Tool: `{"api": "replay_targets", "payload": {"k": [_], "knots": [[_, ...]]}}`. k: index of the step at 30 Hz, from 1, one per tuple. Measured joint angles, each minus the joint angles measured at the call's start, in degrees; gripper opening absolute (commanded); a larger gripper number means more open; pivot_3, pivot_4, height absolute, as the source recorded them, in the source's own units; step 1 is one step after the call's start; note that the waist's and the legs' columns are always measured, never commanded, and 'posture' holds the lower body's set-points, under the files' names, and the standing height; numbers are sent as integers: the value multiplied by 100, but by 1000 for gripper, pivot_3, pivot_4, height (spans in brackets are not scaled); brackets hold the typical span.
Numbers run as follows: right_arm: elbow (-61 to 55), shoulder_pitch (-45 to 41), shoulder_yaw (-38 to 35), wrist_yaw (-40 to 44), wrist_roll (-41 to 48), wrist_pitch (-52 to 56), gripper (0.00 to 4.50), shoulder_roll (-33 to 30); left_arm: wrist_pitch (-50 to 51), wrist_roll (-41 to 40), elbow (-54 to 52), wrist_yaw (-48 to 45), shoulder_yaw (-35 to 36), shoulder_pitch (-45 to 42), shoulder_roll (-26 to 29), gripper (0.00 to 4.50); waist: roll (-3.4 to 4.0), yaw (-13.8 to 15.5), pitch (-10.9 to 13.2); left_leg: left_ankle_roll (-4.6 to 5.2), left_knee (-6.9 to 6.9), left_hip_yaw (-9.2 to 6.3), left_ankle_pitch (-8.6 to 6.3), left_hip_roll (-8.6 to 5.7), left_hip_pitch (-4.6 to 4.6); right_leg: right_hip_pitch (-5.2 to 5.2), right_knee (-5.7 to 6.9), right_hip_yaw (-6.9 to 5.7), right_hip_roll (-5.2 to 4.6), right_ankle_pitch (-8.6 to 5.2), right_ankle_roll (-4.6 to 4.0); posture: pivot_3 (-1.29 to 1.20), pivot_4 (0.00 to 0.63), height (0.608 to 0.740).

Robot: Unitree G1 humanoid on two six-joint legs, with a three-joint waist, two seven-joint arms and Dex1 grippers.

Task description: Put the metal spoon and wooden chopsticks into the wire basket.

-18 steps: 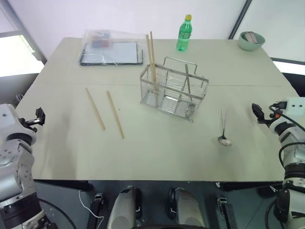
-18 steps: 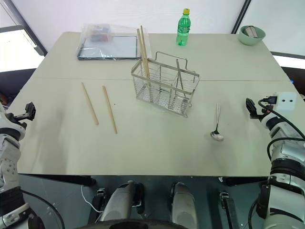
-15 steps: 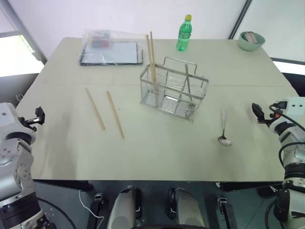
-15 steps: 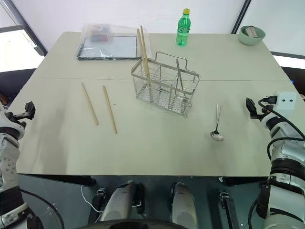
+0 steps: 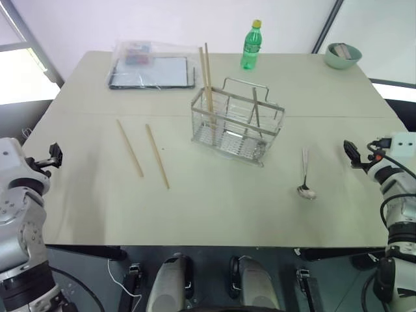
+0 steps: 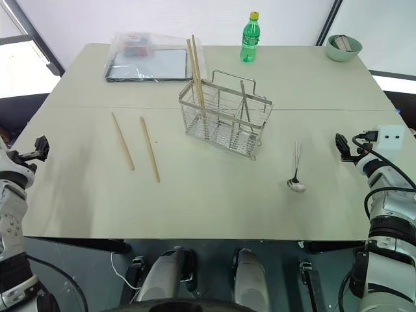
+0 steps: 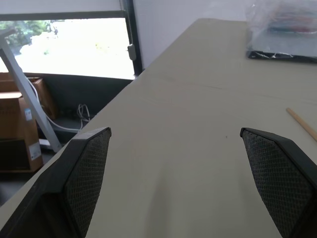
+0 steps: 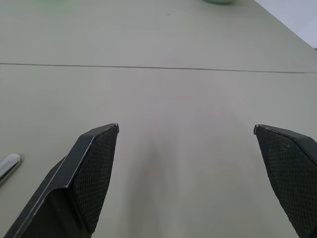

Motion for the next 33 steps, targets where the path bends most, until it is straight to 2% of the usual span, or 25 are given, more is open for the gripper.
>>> {"api": "replay_targets", "payload": {"k": [10, 15, 21, 27, 29, 33], "knots": [[34, -62, 24, 68, -40, -17, 4500, -32, 47, -7, -11, -7, -38, -88, 76, 4391, 0, -2, 0, -2, 0, 0, 2, 0, 0, 0, 1, 0, 0, 0, 0, 0, 150, 707], [224, -489, 309, 536, -248, -40, 4500, -475, 302, -523, -357, -512, -86, -380, 433, 4391, 0, 8, 1, -4, 1, 0, 3, -1, -1, -1, 1, 0, -1, 0, 0, 0, 150, 707], [484, -1514, 1277, 2093, -921, -728, 4500, -1234, 1298, -2235, -1263, -1898, -879, -1455, 1278, 4391, 2, -29, 1, -10, -1, 0, 5, -2, 2, 1, -3, 1, 0, 0, 1, 0, 150, 707], [639, -2150, 2709, 4532, -1812, -2163, 4500, -1795, 2201, -3763, -1800, -2768, -1803, -1998, 1705, 4391, 7, -123, 7, -20, -6, 0, 13, -4, 5, 2, 0, 3, 1, -1, 3, 0, 150, 707], [877, -2496, 3207, 4988, -2281, -2888, 4500, -1863, 2346, -4048, -1851, -2880, -2044, -2193, 1773, 4391, 13, -142, 11, -27, -4, 1, 17, -5, 5, 0, 1, 4, 1, -1, 3, 0, 150, 707], [1365, -3375, 4036, 5285, -3283, -4629, 4500, -1916, 2392, -4255, -1975, -3067, -2489, -2549, 1791, 4391, 21, -164, 15, -34, -10, 4, 20, -6, 14, 0, 0, 14, 7, -2, 2, 0, 150, 707]]}}
